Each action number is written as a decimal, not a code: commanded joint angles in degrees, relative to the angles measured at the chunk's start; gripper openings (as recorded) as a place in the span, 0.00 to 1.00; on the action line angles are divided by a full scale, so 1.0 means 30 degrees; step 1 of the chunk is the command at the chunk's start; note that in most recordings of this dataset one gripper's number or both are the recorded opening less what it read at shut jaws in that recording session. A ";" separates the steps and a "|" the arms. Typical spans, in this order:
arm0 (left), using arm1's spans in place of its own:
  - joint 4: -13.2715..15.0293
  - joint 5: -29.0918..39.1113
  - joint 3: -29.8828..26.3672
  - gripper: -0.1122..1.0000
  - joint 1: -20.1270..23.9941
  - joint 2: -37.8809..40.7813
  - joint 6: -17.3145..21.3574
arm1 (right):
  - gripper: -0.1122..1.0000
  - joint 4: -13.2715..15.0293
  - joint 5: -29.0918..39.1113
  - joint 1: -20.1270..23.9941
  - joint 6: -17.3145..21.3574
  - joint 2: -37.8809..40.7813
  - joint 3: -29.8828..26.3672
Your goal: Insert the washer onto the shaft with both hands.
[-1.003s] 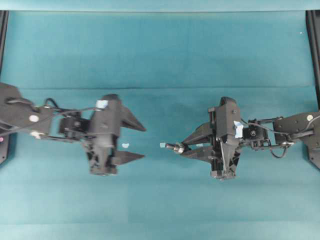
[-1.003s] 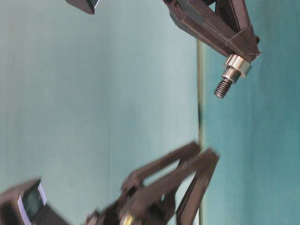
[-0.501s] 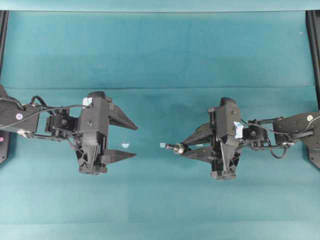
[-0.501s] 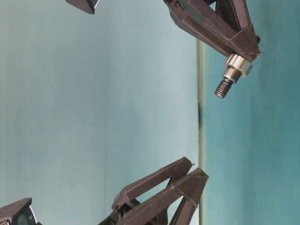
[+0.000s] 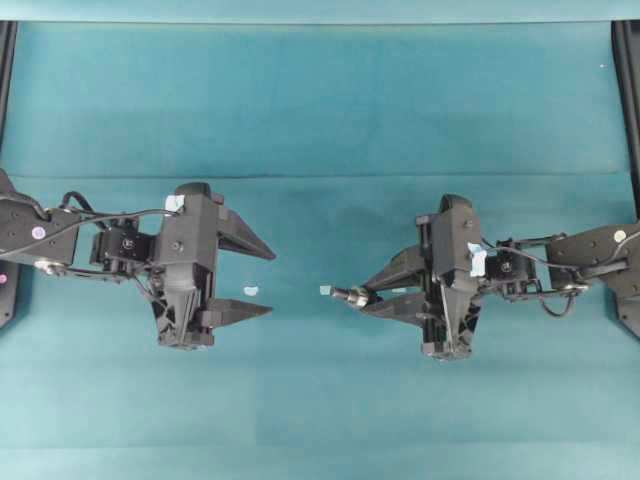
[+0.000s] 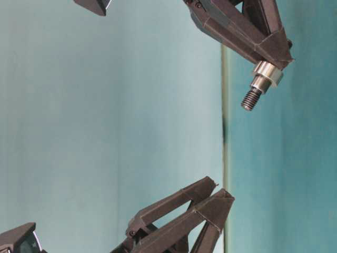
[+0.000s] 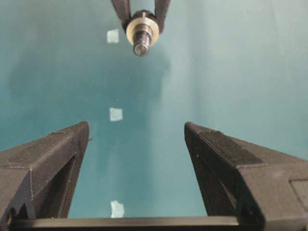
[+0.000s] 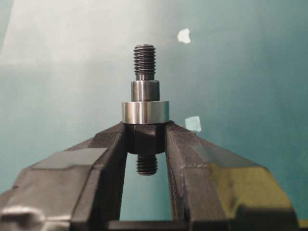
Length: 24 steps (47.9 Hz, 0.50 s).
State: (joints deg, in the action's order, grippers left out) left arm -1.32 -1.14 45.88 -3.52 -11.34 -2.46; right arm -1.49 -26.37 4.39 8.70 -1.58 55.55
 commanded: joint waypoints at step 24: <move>-0.0059 0.0059 -0.0146 0.87 0.0000 -0.0293 -0.0088 | 0.10 0.0029 -0.0117 0.0029 0.0059 -0.0117 -0.0352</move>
State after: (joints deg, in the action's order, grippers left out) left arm -1.32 -0.70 45.97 -3.52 -11.43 -2.64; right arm -1.49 -26.37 4.31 8.70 -1.49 55.46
